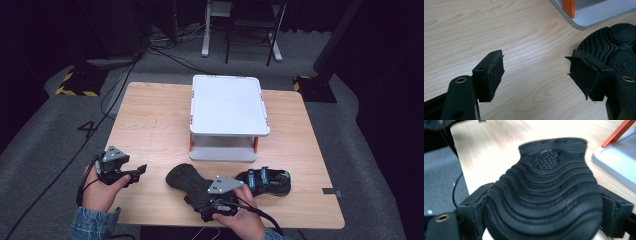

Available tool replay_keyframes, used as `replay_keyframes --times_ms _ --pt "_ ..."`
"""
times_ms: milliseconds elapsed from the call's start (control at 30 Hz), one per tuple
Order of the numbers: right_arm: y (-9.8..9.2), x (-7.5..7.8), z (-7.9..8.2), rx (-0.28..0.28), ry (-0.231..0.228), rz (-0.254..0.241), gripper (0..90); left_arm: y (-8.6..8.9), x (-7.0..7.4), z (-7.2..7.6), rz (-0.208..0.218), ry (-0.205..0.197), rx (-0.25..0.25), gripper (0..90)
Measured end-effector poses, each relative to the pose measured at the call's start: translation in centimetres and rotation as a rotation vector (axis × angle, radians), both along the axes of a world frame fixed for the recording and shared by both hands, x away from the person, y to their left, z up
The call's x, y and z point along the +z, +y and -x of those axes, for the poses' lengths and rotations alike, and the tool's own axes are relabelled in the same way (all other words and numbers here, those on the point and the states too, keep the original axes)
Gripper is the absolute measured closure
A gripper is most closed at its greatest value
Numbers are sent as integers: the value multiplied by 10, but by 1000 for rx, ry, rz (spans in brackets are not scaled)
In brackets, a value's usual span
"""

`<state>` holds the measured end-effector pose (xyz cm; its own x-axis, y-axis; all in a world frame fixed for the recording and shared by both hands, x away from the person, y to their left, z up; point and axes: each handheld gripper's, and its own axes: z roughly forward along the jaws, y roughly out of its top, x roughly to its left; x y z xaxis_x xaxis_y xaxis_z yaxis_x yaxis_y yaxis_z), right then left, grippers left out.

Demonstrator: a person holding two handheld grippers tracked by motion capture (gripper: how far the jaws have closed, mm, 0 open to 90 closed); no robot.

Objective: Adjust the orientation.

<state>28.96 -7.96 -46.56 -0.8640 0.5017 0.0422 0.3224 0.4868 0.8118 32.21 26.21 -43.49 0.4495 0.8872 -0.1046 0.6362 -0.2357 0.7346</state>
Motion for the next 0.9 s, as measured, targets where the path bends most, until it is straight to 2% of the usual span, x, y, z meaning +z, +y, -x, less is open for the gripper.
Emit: replay_keyframes --times_ms 100,133,200,367,400,467,533,567,667,733,800,900 --pt "-2 2 -2 -12 -10 -29 157 0 0 0 0 2 0 278" --pt "-4 5 -5 -23 -25 -63 169 0 0 0 -2 2 0 278" --pt "-6 9 -8 -31 -25 -100 172 0 -1 0 -3 1 0 278" --pt "-10 14 -12 -42 -57 -134 175 -1 -1 -1 -2 2 -1 278" --pt "-12 15 -14 -47 -75 -145 176 -1 -1 -1 -4 2 -4 278" --pt "-12 16 -14 -49 -82 -146 176 -1 -1 -1 -5 1 -2 278" --pt "-15 20 -17 -54 -125 -143 176 -1 -1 -1 -3 2 -3 279" --pt "-15 20 -17 -54 -125 -143 176 -1 -1 -1 -3 2 -3 279" --pt "-21 23 -22 -69 -176 -114 177 0 -1 -1 -5 0 -3 278" --pt "-26 23 -26 -88 -196 -105 177 -1 -2 0 -2 2 0 278" --pt "-28 20 -29 -102 -238 -71 178 -1 -2 -1 0 7 -2 278" --pt "-30 17 -30 -96 -256 -72 178 -1 -2 -1 -2 10 -4 278"
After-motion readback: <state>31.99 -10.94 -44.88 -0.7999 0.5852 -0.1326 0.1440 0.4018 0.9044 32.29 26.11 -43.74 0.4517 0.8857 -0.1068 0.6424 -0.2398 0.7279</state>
